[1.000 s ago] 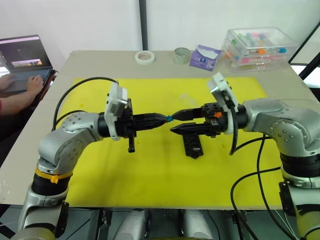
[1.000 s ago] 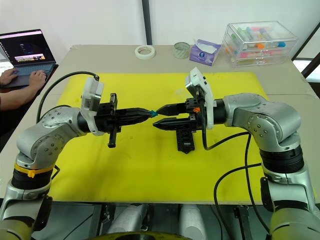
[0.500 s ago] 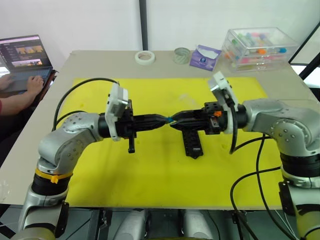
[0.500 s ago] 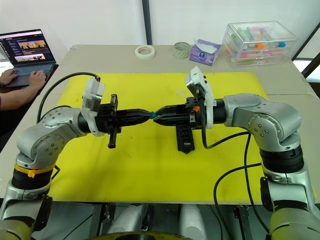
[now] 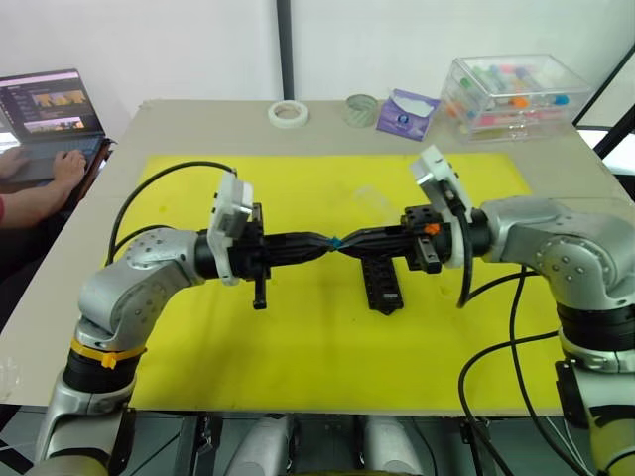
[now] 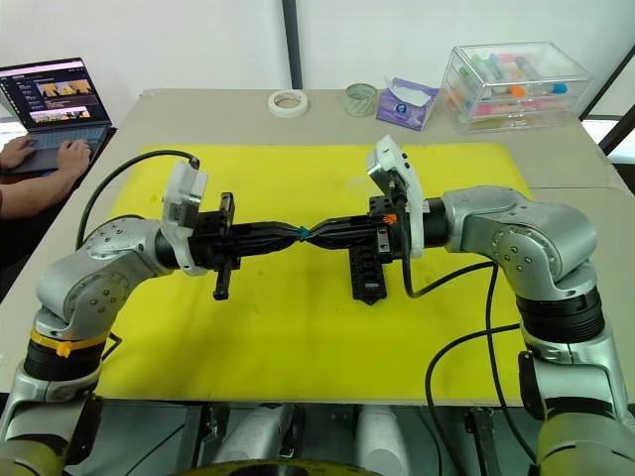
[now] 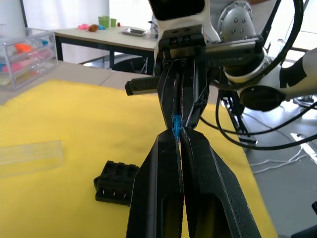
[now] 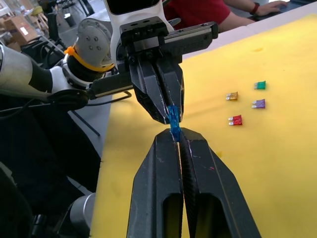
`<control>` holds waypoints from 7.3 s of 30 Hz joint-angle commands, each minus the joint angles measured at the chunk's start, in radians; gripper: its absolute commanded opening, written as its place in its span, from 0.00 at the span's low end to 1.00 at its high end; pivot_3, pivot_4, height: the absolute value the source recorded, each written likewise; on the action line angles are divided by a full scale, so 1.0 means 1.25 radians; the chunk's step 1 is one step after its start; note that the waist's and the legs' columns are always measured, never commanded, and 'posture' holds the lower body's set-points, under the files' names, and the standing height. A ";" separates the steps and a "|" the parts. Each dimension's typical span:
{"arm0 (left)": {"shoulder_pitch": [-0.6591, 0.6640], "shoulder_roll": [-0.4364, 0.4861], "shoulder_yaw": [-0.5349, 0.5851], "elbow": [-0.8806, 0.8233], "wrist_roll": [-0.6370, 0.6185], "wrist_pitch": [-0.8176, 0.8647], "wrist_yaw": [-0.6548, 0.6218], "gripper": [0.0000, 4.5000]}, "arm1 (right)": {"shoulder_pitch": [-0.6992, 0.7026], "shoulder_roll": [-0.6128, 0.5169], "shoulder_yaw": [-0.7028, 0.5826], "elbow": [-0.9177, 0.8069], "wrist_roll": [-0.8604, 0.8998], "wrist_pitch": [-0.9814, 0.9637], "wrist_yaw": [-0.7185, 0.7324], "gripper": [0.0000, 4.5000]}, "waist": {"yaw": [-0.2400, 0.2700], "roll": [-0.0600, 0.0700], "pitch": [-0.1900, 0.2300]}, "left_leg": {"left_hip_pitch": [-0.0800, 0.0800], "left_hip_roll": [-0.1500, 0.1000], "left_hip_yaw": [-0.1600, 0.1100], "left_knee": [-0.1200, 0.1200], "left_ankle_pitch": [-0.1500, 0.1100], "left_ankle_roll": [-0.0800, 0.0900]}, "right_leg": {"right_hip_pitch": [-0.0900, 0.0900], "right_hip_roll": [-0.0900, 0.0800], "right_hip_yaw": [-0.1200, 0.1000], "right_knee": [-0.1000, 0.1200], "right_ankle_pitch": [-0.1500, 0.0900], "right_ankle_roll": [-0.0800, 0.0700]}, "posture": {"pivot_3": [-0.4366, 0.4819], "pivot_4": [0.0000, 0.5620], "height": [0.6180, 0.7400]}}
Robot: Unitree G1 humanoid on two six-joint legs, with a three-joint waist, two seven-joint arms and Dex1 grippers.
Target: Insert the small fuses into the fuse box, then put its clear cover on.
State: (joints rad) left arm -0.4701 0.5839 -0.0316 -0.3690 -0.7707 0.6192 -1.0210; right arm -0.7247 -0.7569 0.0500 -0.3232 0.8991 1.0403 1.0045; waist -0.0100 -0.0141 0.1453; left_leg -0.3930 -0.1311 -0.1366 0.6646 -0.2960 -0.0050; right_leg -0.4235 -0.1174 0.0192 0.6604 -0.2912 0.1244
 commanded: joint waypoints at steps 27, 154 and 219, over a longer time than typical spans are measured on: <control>0.101 -0.109 -0.184 0.114 0.387 -0.423 -0.020 0.99 | 0.057 -0.244 0.200 -0.040 -0.463 -0.296 0.183 0.00 | 0.013 0.001 0.001 | 0.000 0.000 0.000 0.000 0.000 0.000 | 0.000 0.000 0.000 -0.001 0.000 0.000 | 0.48 0.27 1.00; -0.013 -0.275 -0.276 0.423 0.515 -0.588 -0.015 1.00 | 0.097 -0.172 0.221 0.046 -0.614 -0.404 0.240 0.05 | 0.017 0.000 0.000 | 0.000 0.000 0.000 0.002 0.000 0.000 | 0.000 0.000 -0.002 0.001 0.000 0.000 | 0.48 0.27 1.00; -0.023 -0.276 -0.271 0.443 0.523 -0.601 -0.015 1.00 | 0.130 -0.157 0.158 0.004 -0.489 -0.304 0.178 0.01 | 0.018 0.000 0.000 | 0.000 0.000 0.000 0.002 0.000 0.000 | 0.000 0.000 -0.002 0.001 0.000 0.000 | 0.48 0.27 1.00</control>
State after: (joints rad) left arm -0.4862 0.2368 -0.3794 0.1946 -0.1167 -0.1173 -1.0405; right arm -0.5618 -0.9557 0.2527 -0.2890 0.2952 0.6696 1.2308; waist 0.0126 -0.0136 0.1455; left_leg -0.3933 -0.1310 -0.1361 0.6671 -0.2962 -0.0046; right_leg -0.4234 -0.1171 0.0172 0.6618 -0.2910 0.1247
